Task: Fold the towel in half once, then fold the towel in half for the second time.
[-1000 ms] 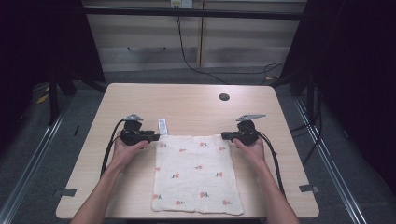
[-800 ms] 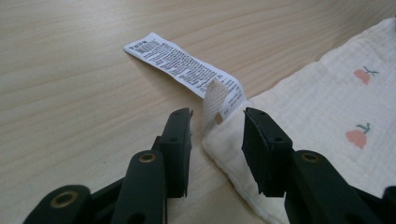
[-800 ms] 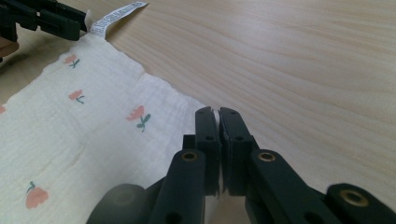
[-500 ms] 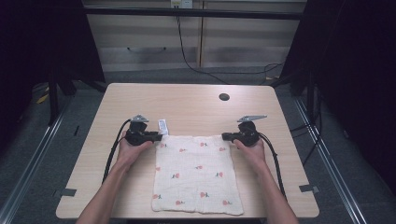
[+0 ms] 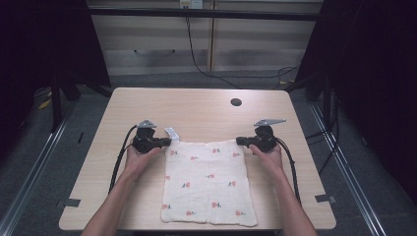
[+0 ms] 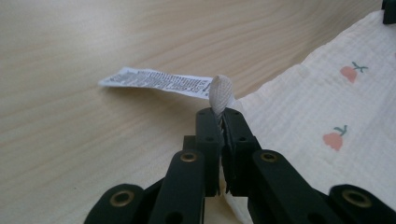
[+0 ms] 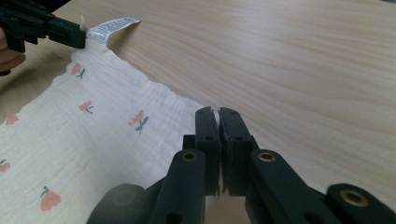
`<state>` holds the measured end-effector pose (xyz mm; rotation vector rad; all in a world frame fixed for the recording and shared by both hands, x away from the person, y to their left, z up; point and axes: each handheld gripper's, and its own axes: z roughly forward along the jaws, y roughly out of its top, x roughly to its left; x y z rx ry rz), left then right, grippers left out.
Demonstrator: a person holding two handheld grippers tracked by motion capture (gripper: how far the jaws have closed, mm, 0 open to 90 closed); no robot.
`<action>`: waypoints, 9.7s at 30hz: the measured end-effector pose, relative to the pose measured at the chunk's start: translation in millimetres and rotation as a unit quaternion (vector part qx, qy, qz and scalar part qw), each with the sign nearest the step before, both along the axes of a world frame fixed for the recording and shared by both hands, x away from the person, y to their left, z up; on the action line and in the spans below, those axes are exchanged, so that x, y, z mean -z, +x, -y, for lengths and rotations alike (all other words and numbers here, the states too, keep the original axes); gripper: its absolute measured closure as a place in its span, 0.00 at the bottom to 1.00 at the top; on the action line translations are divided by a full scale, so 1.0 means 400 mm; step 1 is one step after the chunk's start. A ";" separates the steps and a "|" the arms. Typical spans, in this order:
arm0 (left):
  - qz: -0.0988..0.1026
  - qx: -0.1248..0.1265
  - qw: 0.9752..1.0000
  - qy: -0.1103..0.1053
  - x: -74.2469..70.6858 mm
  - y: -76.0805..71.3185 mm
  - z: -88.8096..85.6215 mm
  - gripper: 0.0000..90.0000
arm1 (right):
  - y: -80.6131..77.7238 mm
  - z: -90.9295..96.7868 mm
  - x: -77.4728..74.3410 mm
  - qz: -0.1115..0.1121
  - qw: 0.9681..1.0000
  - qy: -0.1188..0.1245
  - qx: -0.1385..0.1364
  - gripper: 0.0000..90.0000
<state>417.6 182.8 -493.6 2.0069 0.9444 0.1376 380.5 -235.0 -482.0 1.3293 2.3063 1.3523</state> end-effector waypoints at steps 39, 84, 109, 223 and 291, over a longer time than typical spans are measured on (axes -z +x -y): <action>0.108 0.031 0.991 -0.078 -0.171 -0.080 -0.020 0.96 | -0.051 0.026 -0.146 0.067 0.997 0.006 -0.040 0.97; 0.061 0.103 0.993 0.020 -0.035 -0.311 -0.047 0.95 | -0.325 0.025 -0.006 0.017 0.995 -0.029 -0.089 0.95; 0.058 0.080 0.995 -0.012 -0.048 -0.366 -0.103 0.71 | -0.371 0.028 0.015 -0.005 0.996 -0.044 -0.076 0.69; 0.018 0.084 0.996 0.038 0.010 -0.128 0.007 0.95 | -0.149 0.017 0.015 0.022 0.999 -0.010 -0.038 0.97; 0.020 0.037 0.999 0.005 -0.004 -0.114 -0.010 0.95 | -0.324 -0.077 -0.028 0.045 0.981 -0.052 -0.181 0.97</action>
